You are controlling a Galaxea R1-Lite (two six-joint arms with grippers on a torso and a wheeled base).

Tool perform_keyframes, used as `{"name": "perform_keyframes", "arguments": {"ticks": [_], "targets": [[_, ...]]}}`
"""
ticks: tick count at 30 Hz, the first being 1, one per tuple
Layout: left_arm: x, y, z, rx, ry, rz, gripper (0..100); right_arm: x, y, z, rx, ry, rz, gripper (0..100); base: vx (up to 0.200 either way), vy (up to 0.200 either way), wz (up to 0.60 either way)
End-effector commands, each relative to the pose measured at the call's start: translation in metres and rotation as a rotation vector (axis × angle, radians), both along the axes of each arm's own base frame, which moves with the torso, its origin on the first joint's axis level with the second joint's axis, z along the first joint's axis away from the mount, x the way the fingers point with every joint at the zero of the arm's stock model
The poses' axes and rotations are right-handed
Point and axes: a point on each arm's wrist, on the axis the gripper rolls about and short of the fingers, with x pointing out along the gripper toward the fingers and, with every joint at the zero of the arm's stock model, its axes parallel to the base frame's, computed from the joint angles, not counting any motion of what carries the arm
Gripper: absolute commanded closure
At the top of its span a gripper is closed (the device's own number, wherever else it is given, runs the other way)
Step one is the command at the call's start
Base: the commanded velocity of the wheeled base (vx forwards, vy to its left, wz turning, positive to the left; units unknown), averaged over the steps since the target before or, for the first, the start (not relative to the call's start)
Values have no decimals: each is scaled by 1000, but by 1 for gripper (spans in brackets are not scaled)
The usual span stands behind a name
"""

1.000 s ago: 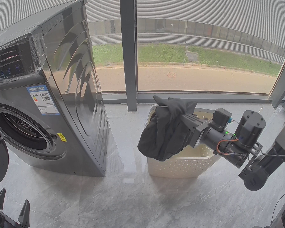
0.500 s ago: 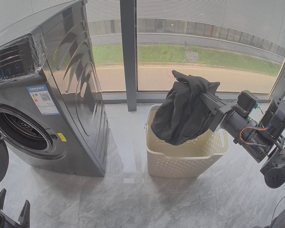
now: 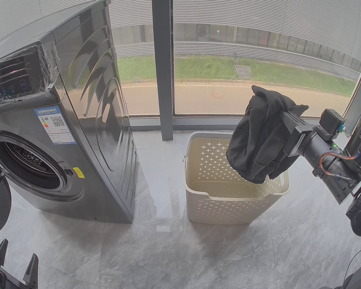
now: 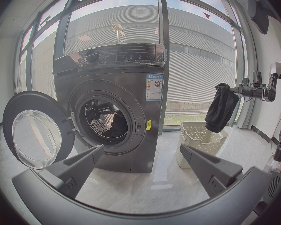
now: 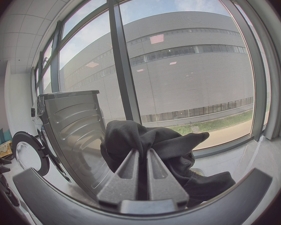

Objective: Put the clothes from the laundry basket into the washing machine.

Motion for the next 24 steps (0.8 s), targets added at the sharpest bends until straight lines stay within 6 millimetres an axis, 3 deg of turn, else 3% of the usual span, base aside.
{"name": "perform_keyframes", "arguments": {"ticks": [1, 5, 24], "targets": [[0, 0, -4, -1, 3, 1, 0, -5, -3, 4, 10, -14, 0, 100, 0, 0, 0], [0, 0, -4, -1, 3, 1, 0, -3, -2, 2, 17, -10, 5, 100, 0, 0, 0], [0, 0, -4, -5, 3, 2, 0, -4, -3, -1, 10, 0, 14, 100, 0, 200, 0]]}}
